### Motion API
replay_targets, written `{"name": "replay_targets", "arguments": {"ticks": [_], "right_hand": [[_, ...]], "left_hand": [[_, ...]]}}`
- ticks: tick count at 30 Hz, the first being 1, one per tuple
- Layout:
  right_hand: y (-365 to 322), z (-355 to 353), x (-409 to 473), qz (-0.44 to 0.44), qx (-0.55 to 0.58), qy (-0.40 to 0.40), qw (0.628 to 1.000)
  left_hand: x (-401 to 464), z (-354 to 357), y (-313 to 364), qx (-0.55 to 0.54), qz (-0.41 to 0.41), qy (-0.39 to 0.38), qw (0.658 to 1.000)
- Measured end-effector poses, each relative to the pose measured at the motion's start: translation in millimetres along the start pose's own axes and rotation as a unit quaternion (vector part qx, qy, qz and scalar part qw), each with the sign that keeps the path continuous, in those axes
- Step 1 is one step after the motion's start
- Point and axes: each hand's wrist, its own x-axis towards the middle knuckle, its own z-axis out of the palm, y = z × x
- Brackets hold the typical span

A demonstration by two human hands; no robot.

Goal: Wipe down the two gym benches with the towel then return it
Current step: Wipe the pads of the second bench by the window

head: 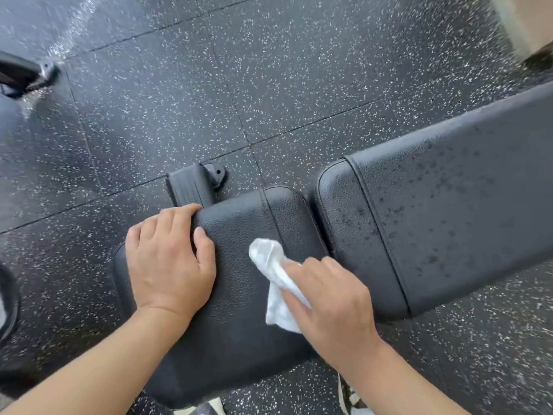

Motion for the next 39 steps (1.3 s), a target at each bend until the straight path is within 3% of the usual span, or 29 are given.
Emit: {"name": "replay_targets", "arguments": {"ticks": [5, 10, 13, 23, 29, 31, 32, 34, 36, 37, 39], "right_hand": [[3, -1, -20, -0.021, -0.019, -0.014, 1.0], [-13, 29, 97, 0.072, -0.02, 0.017, 0.997], [-15, 45, 154, 0.099, -0.036, -0.032, 0.994], [22, 7, 63, -0.028, -0.017, -0.059, 0.998], [4, 26, 119, -0.005, -0.021, -0.053, 0.998], [-13, 48, 156, 0.014, -0.058, -0.115, 0.992], [-20, 61, 175, 0.04, -0.073, -0.186, 0.979], [-28, 87, 206, 0.109, -0.077, -0.35, 0.927], [-31, 105, 223, 0.136, -0.057, -0.464, 0.874], [-31, 106, 226, 0.135, -0.045, -0.487, 0.862], [-25, 94, 223, 0.127, -0.018, -0.471, 0.873]], "left_hand": [[0, 0, -1, -0.003, 0.003, 0.001, 1.0], [0, 0, -2, 0.001, 0.004, -0.003, 1.0], [0, -1, -1, 0.001, 0.004, -0.002, 1.0], [0, 1, -5, -0.01, 0.014, 0.006, 1.0], [0, 1, -7, -0.027, 0.01, -0.001, 1.0], [1, 0, -7, -0.029, 0.005, -0.013, 0.999], [1, 0, -7, -0.03, 0.002, -0.02, 0.999], [1, 0, -8, -0.03, 0.0, -0.03, 0.999], [1, 0, -8, -0.03, -0.002, -0.036, 0.999], [2, -1, -8, -0.03, -0.002, -0.038, 0.999], [2, -1, -7, -0.032, -0.001, -0.039, 0.999]]}}
